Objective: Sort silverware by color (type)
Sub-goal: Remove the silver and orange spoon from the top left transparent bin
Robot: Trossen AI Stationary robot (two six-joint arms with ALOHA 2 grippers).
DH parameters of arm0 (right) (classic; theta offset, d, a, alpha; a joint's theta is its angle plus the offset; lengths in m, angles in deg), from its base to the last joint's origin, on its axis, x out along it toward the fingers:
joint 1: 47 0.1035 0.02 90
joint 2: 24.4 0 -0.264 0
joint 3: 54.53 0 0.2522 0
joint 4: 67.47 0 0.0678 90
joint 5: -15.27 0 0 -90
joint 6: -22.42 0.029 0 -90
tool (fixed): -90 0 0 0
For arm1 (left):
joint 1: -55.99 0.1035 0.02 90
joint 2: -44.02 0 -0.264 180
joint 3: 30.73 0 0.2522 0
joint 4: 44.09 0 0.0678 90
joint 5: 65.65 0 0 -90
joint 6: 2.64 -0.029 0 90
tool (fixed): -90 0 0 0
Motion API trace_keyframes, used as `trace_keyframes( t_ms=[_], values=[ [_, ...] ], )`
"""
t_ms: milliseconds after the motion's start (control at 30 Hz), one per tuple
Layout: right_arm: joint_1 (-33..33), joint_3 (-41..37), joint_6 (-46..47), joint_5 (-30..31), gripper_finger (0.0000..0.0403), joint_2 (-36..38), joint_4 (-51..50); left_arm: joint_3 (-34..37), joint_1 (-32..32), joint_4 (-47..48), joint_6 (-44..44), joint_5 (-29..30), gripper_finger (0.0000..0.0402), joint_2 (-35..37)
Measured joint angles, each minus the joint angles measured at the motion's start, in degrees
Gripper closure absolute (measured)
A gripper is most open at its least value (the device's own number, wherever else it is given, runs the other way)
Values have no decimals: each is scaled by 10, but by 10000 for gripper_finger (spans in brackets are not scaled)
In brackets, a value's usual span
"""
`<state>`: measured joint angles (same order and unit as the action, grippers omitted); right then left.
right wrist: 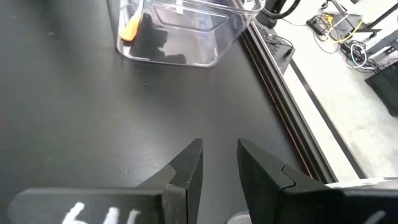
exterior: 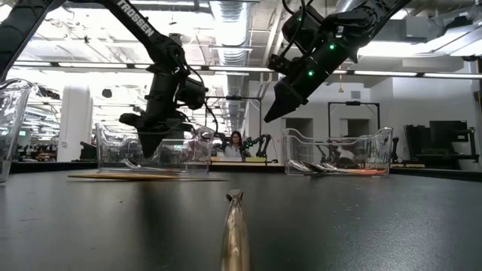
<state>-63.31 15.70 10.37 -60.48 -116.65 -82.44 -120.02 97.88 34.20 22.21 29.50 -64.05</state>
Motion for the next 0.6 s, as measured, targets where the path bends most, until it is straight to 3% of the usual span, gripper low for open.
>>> trace_keyframes(
  t_ms=[100,300,600],
  values=[
    [0,0,0,-1,280,0,1,0,2,0,-6,12,401,0],
    [0,0,0,-7,280,0,-6,-20,7,2,35,107,401,2],
    [0,0,7,-8,280,0,-7,1,3,-37,95,52,401,2]
  ],
)
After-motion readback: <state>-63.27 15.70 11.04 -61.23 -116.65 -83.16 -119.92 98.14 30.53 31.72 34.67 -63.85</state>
